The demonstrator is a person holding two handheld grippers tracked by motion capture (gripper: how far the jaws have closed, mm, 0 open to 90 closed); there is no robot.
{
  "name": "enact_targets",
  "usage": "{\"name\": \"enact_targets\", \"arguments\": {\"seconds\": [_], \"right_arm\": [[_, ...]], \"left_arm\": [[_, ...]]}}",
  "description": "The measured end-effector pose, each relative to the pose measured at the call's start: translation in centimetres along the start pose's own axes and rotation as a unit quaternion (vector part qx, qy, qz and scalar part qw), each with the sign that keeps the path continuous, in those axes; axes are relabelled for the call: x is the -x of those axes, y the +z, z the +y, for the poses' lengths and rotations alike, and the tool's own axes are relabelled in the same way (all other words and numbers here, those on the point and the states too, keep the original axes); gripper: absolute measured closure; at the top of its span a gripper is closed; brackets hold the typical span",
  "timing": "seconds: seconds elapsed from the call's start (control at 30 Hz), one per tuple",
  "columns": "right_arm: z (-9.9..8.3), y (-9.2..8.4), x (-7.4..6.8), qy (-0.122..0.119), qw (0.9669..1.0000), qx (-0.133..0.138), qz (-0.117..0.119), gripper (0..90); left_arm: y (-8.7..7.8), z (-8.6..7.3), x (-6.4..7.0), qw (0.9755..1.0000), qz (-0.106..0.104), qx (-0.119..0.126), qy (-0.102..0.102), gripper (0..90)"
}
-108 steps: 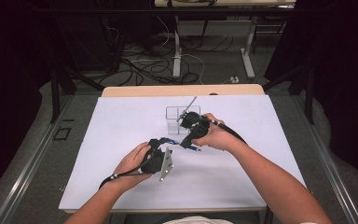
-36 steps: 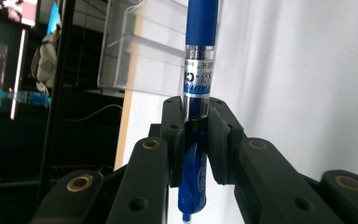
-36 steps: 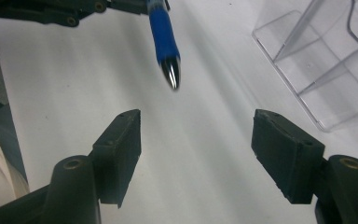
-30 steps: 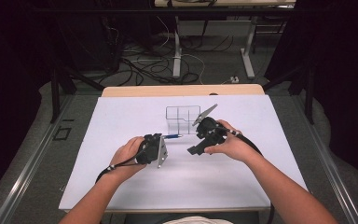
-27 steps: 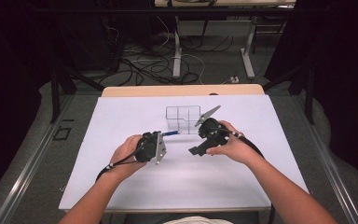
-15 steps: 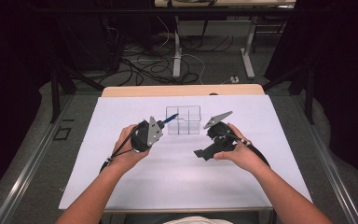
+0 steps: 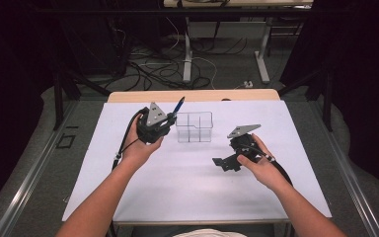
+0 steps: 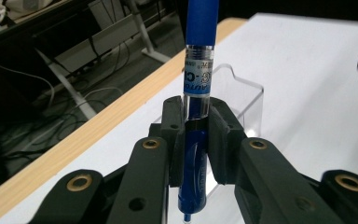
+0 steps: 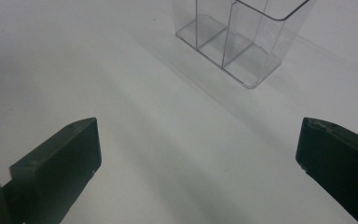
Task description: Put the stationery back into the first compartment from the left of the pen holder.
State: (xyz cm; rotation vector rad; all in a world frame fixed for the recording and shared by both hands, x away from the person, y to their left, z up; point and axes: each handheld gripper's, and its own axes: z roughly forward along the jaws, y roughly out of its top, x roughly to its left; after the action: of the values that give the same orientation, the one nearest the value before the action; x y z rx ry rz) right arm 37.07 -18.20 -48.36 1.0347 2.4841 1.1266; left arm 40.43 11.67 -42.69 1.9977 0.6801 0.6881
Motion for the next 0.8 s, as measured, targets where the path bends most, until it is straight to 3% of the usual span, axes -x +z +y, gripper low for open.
{"name": "enact_targets", "arguments": {"seconds": [0.13,0.33,0.63,0.8], "right_arm": [[-0.6,0.0,0.2,0.000,0.9999,0.009,-0.007,0.0],[-0.9,-0.1,0.5,-0.001,0.9991,0.020,-0.038,0.0],[-1.3,-0.2,0.8,0.006,0.9973,0.035,-0.064,0.0],[-1.6,-0.2,1.2,0.012,0.9963,0.036,-0.077,0.0]], "left_arm": [[0.3,0.8,-0.9,0.9982,-0.012,0.030,-0.050,78.6],[0.9,1.7,-2.0,0.9913,-0.022,0.065,-0.112,78.6],[2.1,2.7,-2.4,0.9833,-0.031,0.088,-0.157,78.6],[3.0,2.7,-2.5,0.9806,-0.032,0.089,-0.171,78.6]]}}
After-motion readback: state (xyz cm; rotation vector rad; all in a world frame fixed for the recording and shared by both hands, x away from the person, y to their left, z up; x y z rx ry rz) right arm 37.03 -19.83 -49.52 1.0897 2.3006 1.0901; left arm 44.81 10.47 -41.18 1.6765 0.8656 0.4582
